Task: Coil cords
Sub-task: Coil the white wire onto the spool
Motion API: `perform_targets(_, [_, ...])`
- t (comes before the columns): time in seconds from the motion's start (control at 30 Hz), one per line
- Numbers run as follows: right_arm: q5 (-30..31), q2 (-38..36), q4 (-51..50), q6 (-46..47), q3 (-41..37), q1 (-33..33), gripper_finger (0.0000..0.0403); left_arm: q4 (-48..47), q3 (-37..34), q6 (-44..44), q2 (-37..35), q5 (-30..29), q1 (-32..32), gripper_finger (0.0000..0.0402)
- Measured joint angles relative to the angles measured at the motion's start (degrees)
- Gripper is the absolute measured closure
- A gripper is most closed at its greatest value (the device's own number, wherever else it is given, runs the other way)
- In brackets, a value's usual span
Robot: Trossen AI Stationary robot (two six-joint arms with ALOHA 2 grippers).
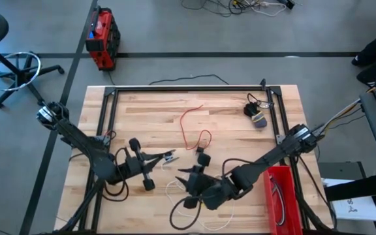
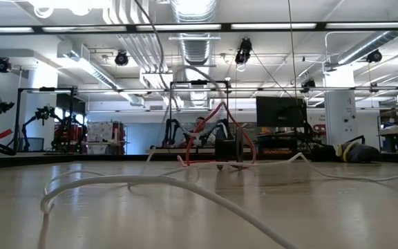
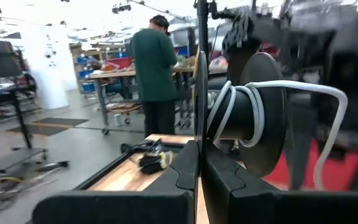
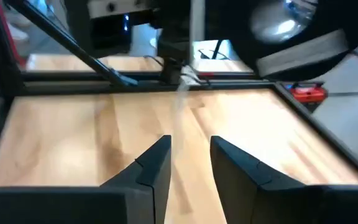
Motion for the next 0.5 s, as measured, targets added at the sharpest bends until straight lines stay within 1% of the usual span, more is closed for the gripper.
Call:
perform_targets(0.07, [-0.1, 1.5, 4.3, -1.1, 0.0, 0.1, 0.0299, 2.3, -0.8, -0.5, 0.0, 0.9, 0.3, 0.0401])
perform_targets(0.23, [0.4, 4.7, 17.5, -5.3, 0.0, -0.2, 0.0297, 3.1, -1.3, -3.9, 0.0, 2.2, 0.7, 0.0401])
perform_targets(0.4, [4.2, 5.8, 18.7, -4.2, -0.1, -0.8, 0.0289, 3.5, -1.3, -6.1, 0.2, 2.3, 0.7, 0.0401])
perform_targets(0.5, [6.6, 5.7, 20.4, -4.1, -0.1, -0.7, 0.0299, 3.7, -1.3, -7.6, 0.2, 2.3, 1.0, 0.0401])
